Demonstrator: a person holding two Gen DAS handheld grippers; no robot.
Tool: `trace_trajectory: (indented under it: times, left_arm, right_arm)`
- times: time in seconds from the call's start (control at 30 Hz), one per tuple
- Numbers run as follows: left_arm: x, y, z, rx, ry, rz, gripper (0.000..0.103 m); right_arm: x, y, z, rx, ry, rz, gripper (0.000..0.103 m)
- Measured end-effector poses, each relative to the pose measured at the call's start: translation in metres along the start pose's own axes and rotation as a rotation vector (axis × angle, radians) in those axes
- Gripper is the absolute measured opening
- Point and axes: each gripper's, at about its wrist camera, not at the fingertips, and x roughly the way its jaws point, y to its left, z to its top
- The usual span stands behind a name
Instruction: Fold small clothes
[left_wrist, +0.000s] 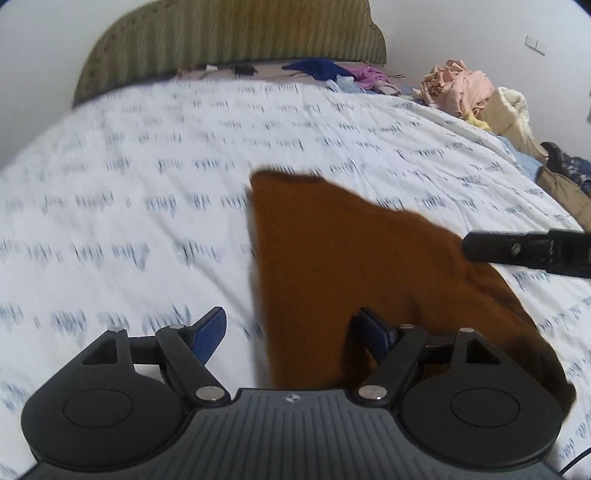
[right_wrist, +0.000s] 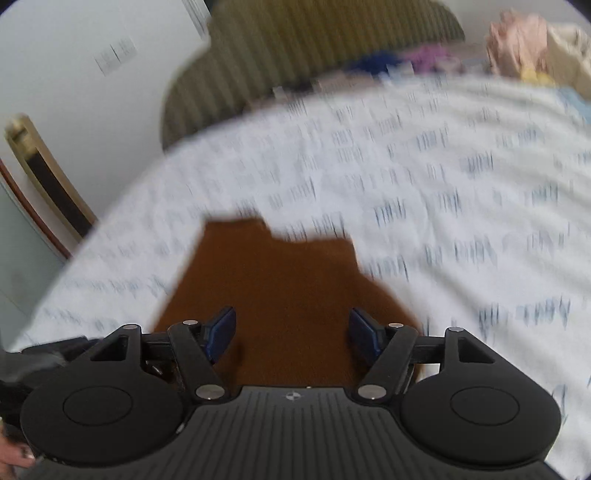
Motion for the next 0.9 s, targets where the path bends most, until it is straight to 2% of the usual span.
trace_trajectory:
  times: [0.07, 0.2, 0.27, 0.3, 0.33, 0.37, 0.43, 0.53, 0.57, 0.67, 0.73, 0.83, 0.9]
  left_arm:
    - [0.005, 0.0, 0.012, 0.002, -0.008, 0.024, 0.078]
    - [0.029, -0.004, 0.035, 0.034, -0.029, 0.091, 0.078]
    - [0.049, -0.005, 0.04, 0.045, 0.008, 0.111, 0.078]
    - [0.058, -0.005, 0.041, 0.041, 0.022, 0.107, 0.078]
    - [0.066, -0.004, 0.04, 0.033, 0.029, 0.103, 0.08]
    - [0.071, -0.004, 0.04, 0.025, 0.031, 0.103, 0.08]
    - [0.073, -0.003, 0.041, 0.018, 0.018, 0.098, 0.08]
    - [0.072, -0.003, 0.044, 0.024, 0.021, 0.099, 0.08]
    - [0.071, -0.003, 0.045, 0.027, 0.021, 0.099, 0.08]
    - [0.063, -0.003, 0.044, 0.029, 0.009, 0.111, 0.079]
    - [0.057, -0.001, 0.041, 0.023, 0.013, 0.121, 0.079]
    - [0.042, -0.001, 0.031, 0.027, 0.003, 0.128, 0.078]
    - [0.034, -0.001, 0.023, 0.034, 0.009, 0.133, 0.078]
  right_arm:
    - [0.006, 0.007, 0.014, -0.05, -0.014, -0.033, 0.068]
    - [0.054, 0.005, 0.028, -0.068, 0.068, -0.091, 0.068]
    - [0.08, 0.001, 0.024, -0.085, 0.12, -0.134, 0.068]
    - [0.094, -0.004, 0.021, -0.077, 0.173, -0.155, 0.069]
    - [0.099, -0.007, 0.017, -0.079, 0.163, -0.144, 0.08]
    - [0.102, -0.006, 0.017, -0.09, 0.173, -0.149, 0.083]
    - [0.105, -0.006, 0.02, -0.091, 0.194, -0.159, 0.084]
    - [0.098, -0.008, 0.024, -0.064, 0.192, -0.142, 0.082]
    - [0.092, -0.009, 0.026, -0.042, 0.173, -0.134, 0.077]
    - [0.062, -0.005, 0.029, -0.033, 0.075, -0.116, 0.076]
    - [0.042, 0.0, 0.026, -0.055, 0.04, -0.105, 0.076]
    - [0.016, 0.008, 0.011, -0.082, 0.043, -0.059, 0.076]
    - [0.006, 0.014, -0.006, -0.114, 0.053, -0.063, 0.077]
